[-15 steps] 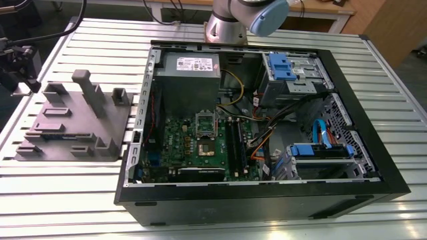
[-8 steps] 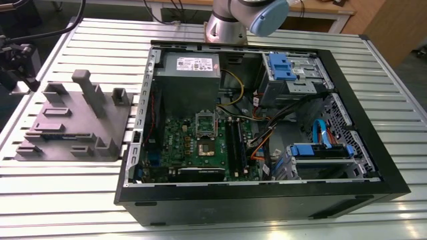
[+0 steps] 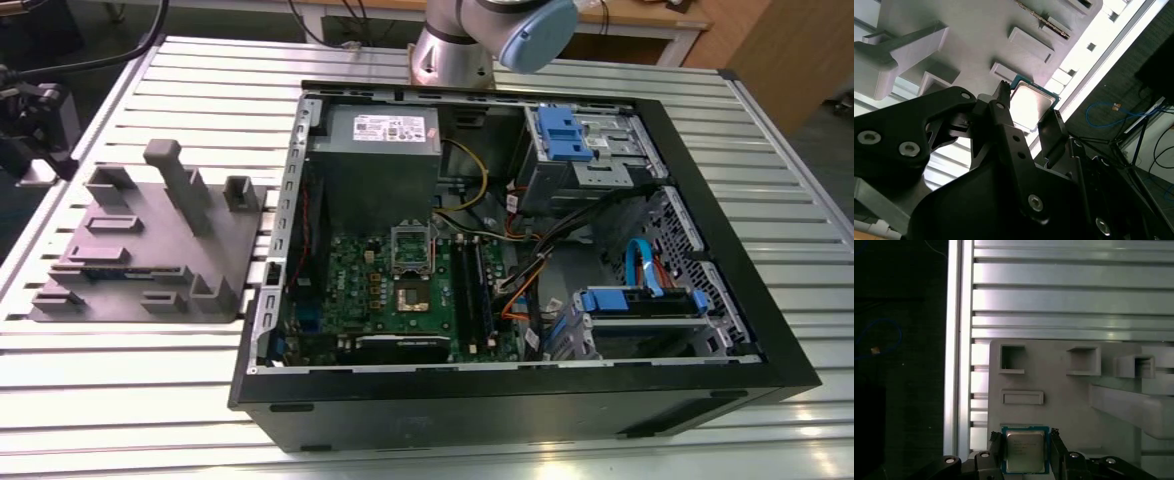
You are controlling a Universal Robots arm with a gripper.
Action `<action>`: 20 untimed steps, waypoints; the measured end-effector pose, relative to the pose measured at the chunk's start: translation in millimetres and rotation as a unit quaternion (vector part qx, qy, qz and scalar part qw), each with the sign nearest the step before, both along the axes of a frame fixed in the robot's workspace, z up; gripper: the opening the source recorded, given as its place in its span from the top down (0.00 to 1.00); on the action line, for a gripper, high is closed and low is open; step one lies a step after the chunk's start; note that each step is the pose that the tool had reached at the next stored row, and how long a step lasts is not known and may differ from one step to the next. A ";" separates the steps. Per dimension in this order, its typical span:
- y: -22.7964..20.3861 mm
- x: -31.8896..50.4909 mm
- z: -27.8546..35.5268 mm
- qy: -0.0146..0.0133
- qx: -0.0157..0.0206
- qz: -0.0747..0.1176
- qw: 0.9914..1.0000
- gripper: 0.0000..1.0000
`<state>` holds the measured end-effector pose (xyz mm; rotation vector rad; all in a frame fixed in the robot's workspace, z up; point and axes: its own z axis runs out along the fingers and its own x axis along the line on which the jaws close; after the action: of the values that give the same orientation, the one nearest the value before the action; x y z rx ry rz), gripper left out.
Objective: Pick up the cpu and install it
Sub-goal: 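Pick up the cpu and move it towards the insertion slot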
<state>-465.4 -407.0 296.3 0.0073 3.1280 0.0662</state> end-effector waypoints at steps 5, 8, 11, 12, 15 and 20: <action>0.0 0.0 2.4 0.000 0.000 0.000 1.000 0.53; 0.0 0.0 4.1 0.000 0.000 0.000 1.000 0.53; 0.0 0.0 6.0 0.000 0.000 0.000 1.000 0.53; 0.0 0.0 6.6 0.000 0.000 0.000 1.000 0.53; 0.0 0.0 8.3 0.000 0.000 0.000 1.000 0.53; 0.0 0.0 11.1 0.000 0.000 0.000 1.000 0.53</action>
<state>-465.4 -407.0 307.4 0.0072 3.1279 0.0662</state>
